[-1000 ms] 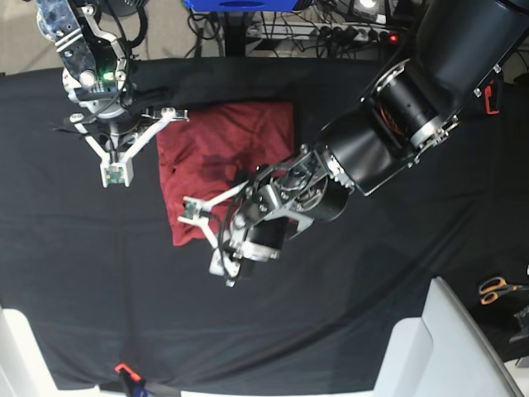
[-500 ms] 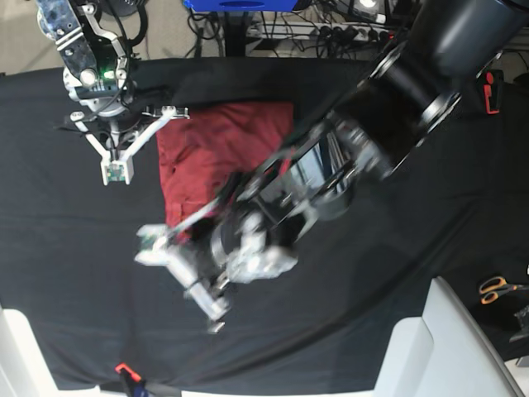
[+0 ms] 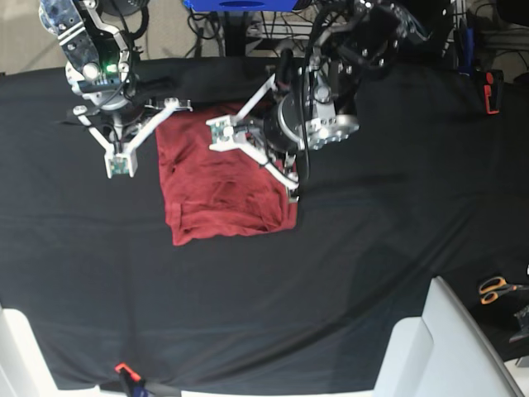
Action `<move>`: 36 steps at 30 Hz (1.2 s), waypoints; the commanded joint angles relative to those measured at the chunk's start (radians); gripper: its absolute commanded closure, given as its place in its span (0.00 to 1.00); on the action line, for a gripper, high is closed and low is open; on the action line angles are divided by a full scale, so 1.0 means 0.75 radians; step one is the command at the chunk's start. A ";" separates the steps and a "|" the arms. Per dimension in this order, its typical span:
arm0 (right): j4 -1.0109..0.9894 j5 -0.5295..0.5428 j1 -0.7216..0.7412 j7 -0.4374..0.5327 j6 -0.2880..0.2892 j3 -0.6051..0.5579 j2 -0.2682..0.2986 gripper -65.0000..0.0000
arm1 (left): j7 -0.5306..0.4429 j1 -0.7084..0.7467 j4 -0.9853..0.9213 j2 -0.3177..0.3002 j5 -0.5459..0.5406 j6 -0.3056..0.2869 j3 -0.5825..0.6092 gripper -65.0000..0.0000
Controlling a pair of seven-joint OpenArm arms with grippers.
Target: Fold the T-shirt properly
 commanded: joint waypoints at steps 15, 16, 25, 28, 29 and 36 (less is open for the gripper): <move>0.001 -0.002 -0.200 0.419 0.131 0.139 -0.131 0.97 | -0.194 0.435 -0.042 -0.007 -0.871 0.008 -1.061 1.00; -0.009 -0.002 -0.204 0.454 0.131 0.141 -0.153 0.97 | -0.196 0.457 -0.075 -0.007 -0.965 0.008 -1.139 1.00; -0.239 0.485 -0.190 0.614 0.508 0.315 -0.163 0.97 | -0.266 0.596 -0.286 -0.005 -1.194 0.008 -1.501 1.00; -0.245 0.577 -0.198 0.616 0.636 0.389 -0.163 0.97 | -0.407 0.674 -0.339 -0.025 -1.192 0.008 -1.501 1.00; -0.243 0.601 -0.200 0.616 0.684 0.409 -0.165 0.97 | -0.442 0.699 -0.357 -0.040 -1.192 0.008 -1.499 1.00; -0.241 0.785 -0.273 0.610 0.974 0.675 -0.163 0.97 | -0.640 0.840 -0.409 -0.040 -1.057 0.008 -1.460 1.00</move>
